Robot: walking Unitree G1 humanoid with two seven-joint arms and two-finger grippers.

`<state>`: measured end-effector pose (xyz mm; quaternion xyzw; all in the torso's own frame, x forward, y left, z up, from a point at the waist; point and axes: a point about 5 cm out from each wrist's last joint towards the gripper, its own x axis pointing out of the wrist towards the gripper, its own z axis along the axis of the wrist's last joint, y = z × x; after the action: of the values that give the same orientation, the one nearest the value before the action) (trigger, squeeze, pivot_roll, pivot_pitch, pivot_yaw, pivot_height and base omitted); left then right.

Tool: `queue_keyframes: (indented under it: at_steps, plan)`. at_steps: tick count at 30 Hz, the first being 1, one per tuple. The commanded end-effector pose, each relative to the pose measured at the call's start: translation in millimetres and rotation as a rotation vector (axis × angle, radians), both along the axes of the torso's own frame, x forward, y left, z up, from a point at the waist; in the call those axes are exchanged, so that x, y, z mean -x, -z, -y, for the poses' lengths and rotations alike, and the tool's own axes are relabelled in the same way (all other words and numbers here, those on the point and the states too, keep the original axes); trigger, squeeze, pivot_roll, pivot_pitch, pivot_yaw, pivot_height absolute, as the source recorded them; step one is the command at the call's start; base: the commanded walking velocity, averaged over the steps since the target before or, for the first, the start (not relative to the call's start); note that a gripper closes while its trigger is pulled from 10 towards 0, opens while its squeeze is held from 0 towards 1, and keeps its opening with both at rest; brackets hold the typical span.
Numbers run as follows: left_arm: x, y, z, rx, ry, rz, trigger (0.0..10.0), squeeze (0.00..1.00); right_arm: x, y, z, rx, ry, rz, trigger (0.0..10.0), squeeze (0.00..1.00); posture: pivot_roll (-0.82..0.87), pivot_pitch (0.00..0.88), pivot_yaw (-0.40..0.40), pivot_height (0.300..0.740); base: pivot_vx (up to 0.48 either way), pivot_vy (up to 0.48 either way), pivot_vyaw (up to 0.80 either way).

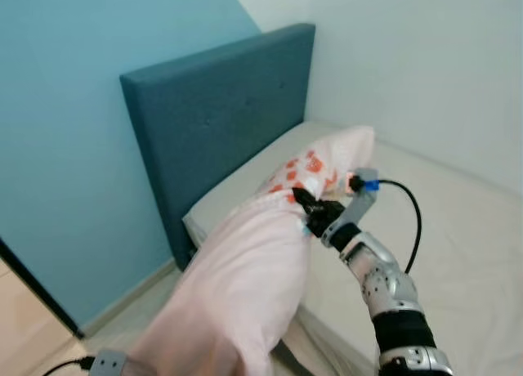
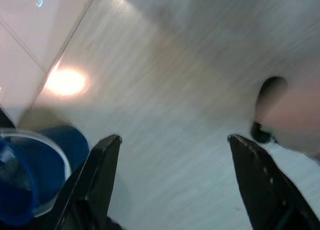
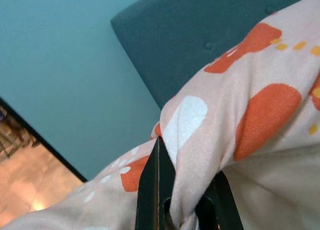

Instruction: Clean up the room

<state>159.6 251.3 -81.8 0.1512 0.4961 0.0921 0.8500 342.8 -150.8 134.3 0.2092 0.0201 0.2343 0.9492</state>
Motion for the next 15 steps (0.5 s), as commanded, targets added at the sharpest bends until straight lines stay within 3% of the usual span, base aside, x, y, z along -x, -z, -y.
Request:
queue_keyframes:
  at_steps: [1,12,15]
  plan:
    - [5.3,1.9,-1.7,0.000,-0.019,-0.019,10.0,0.00,-4.0,-19.4,4.5,-0.008,0.034,0.104,10.0,0.00,0.03,0.000,-0.031,0.740,0.000,0.000,0.76]
    - [7.8,3.4,0.2,0.012,-0.018,-0.025,10.0,0.00,-3.8,-18.3,5.8,0.010,0.054,0.096,10.0,0.00,0.02,0.000,-0.032,0.740,0.000,0.000,0.00]
    - [14.4,3.6,-7.5,0.009,-0.031,-0.032,10.0,0.00,-2.1,-21.4,1.6,0.033,0.027,0.118,10.0,0.00,0.02,0.000,-0.031,0.740,0.000,0.000,0.80]
